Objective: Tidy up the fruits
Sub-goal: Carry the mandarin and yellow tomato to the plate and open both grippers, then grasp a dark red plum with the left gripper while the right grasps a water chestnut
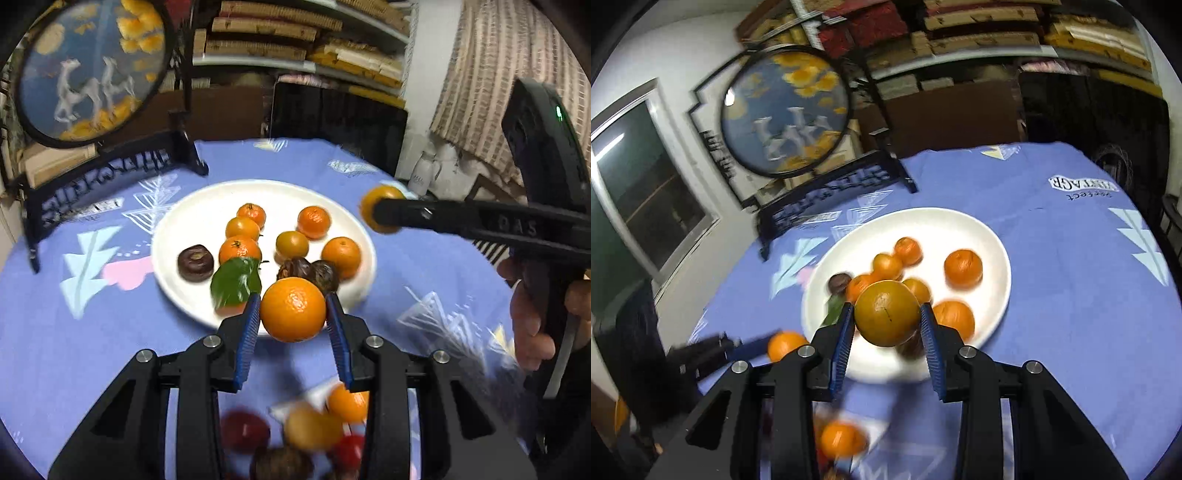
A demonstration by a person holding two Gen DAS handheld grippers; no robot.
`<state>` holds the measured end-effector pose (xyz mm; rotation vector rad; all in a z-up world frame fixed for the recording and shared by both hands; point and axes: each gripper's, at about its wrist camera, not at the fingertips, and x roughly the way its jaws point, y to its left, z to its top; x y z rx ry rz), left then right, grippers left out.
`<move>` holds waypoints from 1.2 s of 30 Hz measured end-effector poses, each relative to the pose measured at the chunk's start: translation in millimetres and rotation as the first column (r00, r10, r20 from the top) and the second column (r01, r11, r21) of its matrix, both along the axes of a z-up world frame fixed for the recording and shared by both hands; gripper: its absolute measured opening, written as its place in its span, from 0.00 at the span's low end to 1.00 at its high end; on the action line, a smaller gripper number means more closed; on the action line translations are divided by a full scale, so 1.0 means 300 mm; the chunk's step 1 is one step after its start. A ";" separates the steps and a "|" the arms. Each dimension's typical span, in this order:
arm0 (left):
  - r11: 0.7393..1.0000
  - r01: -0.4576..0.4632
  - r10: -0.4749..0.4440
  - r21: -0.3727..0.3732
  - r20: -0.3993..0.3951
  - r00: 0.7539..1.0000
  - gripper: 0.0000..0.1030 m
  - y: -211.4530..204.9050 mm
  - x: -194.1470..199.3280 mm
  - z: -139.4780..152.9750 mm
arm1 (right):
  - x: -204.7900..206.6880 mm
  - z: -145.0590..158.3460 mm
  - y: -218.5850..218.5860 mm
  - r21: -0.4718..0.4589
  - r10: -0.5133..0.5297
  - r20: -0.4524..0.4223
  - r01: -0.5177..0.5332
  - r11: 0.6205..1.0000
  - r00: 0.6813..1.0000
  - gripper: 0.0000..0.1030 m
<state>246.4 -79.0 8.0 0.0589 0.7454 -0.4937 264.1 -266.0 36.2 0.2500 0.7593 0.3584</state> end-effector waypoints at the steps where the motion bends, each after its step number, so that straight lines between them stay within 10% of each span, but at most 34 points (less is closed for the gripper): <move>1: 1.000 -0.003 0.003 0.011 -0.018 1.000 0.34 -0.016 0.033 -0.017 | 0.050 -0.017 0.006 0.010 -0.006 -0.019 0.006 1.000 1.000 0.35; 6: 0.999 -0.024 0.025 0.033 -0.038 0.999 0.59 -0.039 0.079 -0.053 | 0.128 -0.062 0.033 0.001 -0.032 -0.026 0.032 0.999 0.999 0.49; 15: 0.998 0.002 -0.006 0.055 0.064 0.998 0.78 0.128 -0.233 0.002 | -0.183 -0.086 -0.030 0.012 -0.013 0.054 0.012 1.000 0.998 0.56; 25: 0.990 -0.037 0.044 0.137 -0.045 0.998 0.78 0.262 -0.343 -0.172 | -0.379 -0.201 -0.081 0.059 -0.040 -0.005 0.041 0.997 0.999 0.56; 29: 0.998 -0.015 0.027 0.066 -0.186 0.982 0.63 0.285 -0.269 -0.224 | -0.428 -0.208 -0.047 0.043 0.004 -0.018 -0.004 0.999 1.000 0.56; 31: 1.000 0.003 0.001 0.020 -0.191 0.982 0.38 0.295 -0.264 -0.218 | -0.449 -0.219 -0.019 0.037 0.060 -0.038 -0.059 0.998 0.997 0.56; 36: 1.000 -0.012 0.010 -0.017 -0.095 0.995 0.38 0.312 -0.317 -0.175 | -0.498 -0.243 0.101 -0.044 0.228 -0.074 -0.231 0.972 0.971 0.56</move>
